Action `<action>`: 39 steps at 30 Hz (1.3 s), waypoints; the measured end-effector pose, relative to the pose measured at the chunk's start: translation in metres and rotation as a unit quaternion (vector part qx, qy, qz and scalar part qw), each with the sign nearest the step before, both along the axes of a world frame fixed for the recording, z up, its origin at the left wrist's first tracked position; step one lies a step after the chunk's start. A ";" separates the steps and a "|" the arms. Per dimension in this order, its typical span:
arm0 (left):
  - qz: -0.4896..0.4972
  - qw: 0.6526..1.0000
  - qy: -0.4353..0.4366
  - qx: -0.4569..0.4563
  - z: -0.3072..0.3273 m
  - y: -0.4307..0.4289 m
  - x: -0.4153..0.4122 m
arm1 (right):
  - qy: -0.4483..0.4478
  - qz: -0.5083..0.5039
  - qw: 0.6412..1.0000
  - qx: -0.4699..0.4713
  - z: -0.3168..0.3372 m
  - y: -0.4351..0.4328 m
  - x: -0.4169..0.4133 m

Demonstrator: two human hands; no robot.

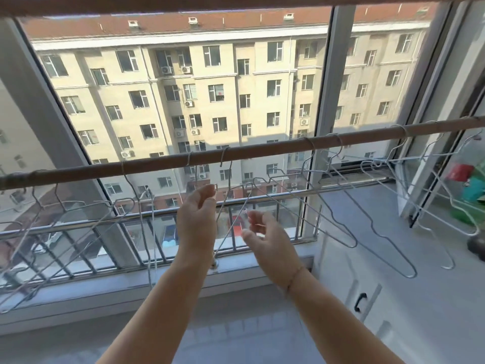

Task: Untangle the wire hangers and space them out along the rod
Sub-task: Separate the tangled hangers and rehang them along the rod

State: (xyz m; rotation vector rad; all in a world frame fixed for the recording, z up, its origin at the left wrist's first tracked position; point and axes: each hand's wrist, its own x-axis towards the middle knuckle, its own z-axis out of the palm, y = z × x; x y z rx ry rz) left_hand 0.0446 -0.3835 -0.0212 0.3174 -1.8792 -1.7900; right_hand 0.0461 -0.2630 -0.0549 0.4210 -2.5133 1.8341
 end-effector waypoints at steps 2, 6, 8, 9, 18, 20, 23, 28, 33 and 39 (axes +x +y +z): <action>-0.021 0.999 -0.040 -0.015 -0.001 -0.005 0.001 | -0.099 0.058 0.993 -0.040 -0.009 -0.026 -0.004; -0.070 0.984 -0.161 -0.013 -0.012 -0.010 -0.005 | -0.220 0.103 0.953 -0.179 -0.010 -0.054 -0.006; -0.086 0.980 -0.173 0.051 -0.011 -0.012 -0.005 | -0.223 0.096 0.946 -0.216 -0.008 -0.055 -0.005; -0.096 0.978 -0.167 0.084 -0.009 -0.013 -0.006 | -0.213 0.089 0.946 -0.226 -0.008 -0.053 -0.005; -0.183 0.953 -0.124 0.208 0.006 -0.004 -0.035 | -0.077 0.038 0.980 -0.179 0.020 -0.022 -0.020; -0.188 0.949 -0.127 0.220 0.005 -0.001 -0.044 | -0.077 0.039 0.982 -0.165 0.026 -0.016 -0.025; -0.182 0.950 -0.143 0.210 -0.002 0.006 -0.052 | -0.086 0.040 0.984 -0.150 0.022 -0.006 -0.027; -0.198 0.936 -0.193 0.220 -0.030 0.017 -0.046 | -0.122 0.058 0.985 -0.103 -0.008 0.013 -0.019; -0.202 0.932 -0.248 0.168 -0.061 0.016 -0.026 | -0.079 -0.037 0.996 0.014 -0.037 0.037 -0.018; -0.232 0.935 -0.267 0.024 -0.088 0.003 -0.002 | 0.025 -0.056 0.980 0.188 -0.048 0.055 -0.025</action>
